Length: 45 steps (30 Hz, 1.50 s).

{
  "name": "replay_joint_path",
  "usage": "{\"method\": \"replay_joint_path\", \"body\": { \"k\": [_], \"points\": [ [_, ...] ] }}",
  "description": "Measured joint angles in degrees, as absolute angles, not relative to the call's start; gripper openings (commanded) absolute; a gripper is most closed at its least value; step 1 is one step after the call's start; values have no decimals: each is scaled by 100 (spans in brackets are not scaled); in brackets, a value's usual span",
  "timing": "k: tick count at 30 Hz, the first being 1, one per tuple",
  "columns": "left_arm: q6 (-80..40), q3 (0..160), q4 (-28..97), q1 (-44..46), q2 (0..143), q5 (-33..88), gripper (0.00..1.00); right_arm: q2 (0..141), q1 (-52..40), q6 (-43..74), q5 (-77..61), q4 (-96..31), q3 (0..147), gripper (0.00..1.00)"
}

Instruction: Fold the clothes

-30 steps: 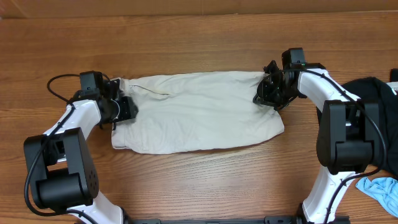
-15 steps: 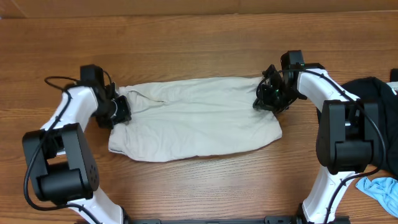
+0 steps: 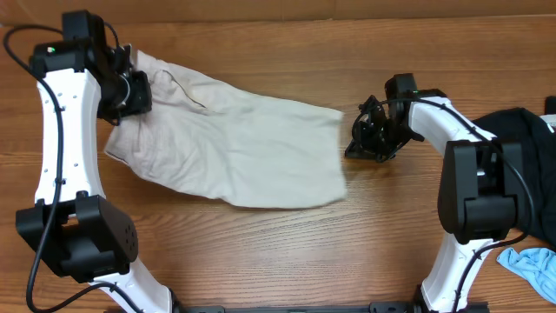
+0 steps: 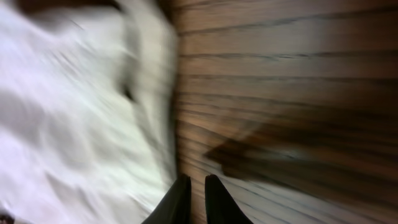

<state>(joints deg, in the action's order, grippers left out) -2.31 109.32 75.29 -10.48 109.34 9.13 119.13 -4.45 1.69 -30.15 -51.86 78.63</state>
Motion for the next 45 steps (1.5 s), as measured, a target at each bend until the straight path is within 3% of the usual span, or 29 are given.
{"method": "replay_joint_path", "body": {
  "k": [7, 20, 36, 37, 38, 41, 42, 45],
  "points": [
    [16, 11109, 7653, -668, 10932, 915, 4, 11948, -639, 351, -3144, -5015, 7863, 12],
    [-117, 11109, 7631, 1076, 11015, 440, 4, 11948, -624, 451, -3330, -5332, 8066, 9],
    [-672, 11104, 6947, 2121, 12370, 690, 6, 11115, -257, 451, -3417, -5946, 9198, 10],
    [-701, 11104, 6877, 2211, 12403, 718, 15, 11115, -202, 454, -3413, -5972, 9198, 10],
    [-716, 11104, 6814, 2283, 12422, 744, 40, 11115, -150, 451, -3413, -5988, 9198, 10],
    [-781, 11104, 6694, 2460, 12431, 827, 95, 11115, -38, 451, -3413, -6003, 9198, 12],
    [-792, 11104, 6635, 2523, 12431, 862, 100, 11118, 25, 454, -3413, -6001, 9198, 15],
    [-843, 11104, 6545, 2650, 12431, 928, 100, 11115, 156, 460, -3424, -6003, 9198, 19]
  ]
}}
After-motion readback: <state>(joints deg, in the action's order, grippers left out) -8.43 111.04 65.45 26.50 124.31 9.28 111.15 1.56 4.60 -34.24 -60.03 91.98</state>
